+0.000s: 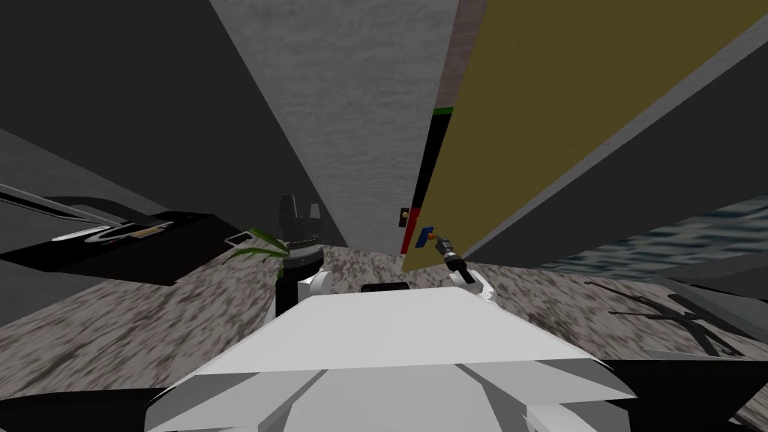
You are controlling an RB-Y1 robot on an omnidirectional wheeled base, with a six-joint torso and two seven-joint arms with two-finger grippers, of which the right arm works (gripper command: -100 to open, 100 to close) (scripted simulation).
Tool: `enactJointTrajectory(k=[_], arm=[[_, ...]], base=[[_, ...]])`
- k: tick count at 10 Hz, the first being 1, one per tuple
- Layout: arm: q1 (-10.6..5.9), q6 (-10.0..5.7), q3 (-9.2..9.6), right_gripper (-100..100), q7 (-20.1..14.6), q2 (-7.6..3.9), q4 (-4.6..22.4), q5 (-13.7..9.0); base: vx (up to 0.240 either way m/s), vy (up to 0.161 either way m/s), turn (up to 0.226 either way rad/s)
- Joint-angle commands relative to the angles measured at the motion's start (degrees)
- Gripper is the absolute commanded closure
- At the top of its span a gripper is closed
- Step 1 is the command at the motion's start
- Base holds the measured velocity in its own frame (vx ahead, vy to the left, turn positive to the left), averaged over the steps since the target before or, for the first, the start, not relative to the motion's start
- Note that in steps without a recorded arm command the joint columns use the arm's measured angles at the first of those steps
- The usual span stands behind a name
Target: Pull the door open
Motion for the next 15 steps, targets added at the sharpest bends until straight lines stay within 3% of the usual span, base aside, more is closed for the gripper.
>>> enactJointTrajectory(k=[1,4,7,9,10,11,15], arm=[[1.06,-0.8,0.99,-100,-0.8,-0.51,-1.4,0.3],[3.2,-2.27,2.89,-100,-2.5,-1.61,-3.9,1.0],[3.96,-2.8,3.57,-100,-3.1,-2.01,-4.8,1.2],[3.5,-1.42,2.88,-100,-3.2,-1.95,-4.7,0.8],[3.62,-1.91,2.98,-100,-3.0,-1.87,-4.5,1.0],[3.62,-1.91,2.98,100,-3.0,-1.87,-4.5,1.0],[3.62,-1.91,2.98,100,-3.0,-1.87,-4.5,1.0]], base=[[-0.222,-0.021,-0.002],[-0.186,-0.033,-0.001],[-0.092,-0.006,0.023],[0.028,0.001,0.031],[0.061,0.004,0.018],[-0.023,0.006,-0.013],[-0.009,0.0,0.001]])
